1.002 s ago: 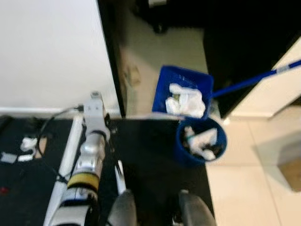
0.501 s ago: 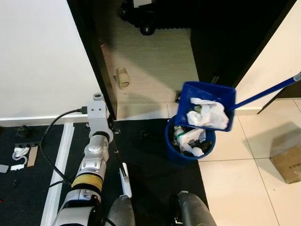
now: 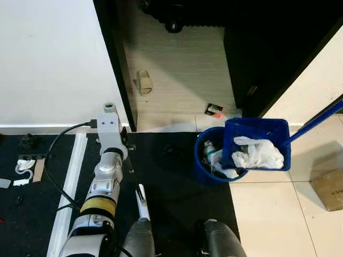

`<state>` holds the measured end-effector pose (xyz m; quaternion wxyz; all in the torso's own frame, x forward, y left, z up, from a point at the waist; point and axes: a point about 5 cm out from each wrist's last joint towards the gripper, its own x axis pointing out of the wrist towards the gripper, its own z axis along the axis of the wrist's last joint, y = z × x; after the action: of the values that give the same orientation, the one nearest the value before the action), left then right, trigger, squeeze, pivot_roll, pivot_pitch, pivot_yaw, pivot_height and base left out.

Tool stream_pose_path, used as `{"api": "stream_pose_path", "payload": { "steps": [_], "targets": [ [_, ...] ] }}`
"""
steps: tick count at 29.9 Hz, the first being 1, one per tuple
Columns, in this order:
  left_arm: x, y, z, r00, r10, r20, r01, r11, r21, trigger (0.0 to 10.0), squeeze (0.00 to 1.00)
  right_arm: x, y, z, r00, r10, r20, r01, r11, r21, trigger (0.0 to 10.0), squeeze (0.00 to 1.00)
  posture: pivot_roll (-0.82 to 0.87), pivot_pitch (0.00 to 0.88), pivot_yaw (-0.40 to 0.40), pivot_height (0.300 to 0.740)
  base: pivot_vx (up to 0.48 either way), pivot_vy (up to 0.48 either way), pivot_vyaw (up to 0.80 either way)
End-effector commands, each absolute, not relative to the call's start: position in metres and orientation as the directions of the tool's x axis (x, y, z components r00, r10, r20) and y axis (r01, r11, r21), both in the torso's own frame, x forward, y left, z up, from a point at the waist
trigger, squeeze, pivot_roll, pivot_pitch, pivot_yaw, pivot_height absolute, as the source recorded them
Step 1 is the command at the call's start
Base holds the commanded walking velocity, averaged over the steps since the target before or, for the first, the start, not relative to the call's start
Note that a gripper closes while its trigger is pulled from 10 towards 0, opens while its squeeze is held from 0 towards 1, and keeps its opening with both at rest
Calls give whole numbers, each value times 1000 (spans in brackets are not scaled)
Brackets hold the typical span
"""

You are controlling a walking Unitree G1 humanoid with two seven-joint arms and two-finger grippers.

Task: Sweep floor

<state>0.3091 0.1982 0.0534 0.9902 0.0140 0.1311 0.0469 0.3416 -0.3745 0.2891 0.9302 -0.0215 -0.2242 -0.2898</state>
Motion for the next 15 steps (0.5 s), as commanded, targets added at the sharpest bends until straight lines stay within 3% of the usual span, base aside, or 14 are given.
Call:
{"api": "stream_pose_path", "payload": {
  "steps": [1, 7, 15],
  "targets": [
    [306, 199, 48, 954, 92, -284, -78, 995, 62, 10000, 0, 339, -373, 295, 711, -510, 485, 566, 824, 36, 10000, 0, 22, 61, -62, 740, 0, 0, 0],
    [307, 199, 49, 955, 93, -281, -77, 995, 67, 10000, 0, 346, -357, 297, 710, -466, 528, 577, 814, -59, 10000, 0, 24, 68, -59, 740, 0, 0, 0],
    [307, 200, 49, 954, 97, -283, -82, 994, 66, 10000, 0, 362, -324, 310, 705, -379, 599, 521, 851, -74, 10000, 0, 23, 74, -64, 740, 0, 0, 0]
  ]
}}
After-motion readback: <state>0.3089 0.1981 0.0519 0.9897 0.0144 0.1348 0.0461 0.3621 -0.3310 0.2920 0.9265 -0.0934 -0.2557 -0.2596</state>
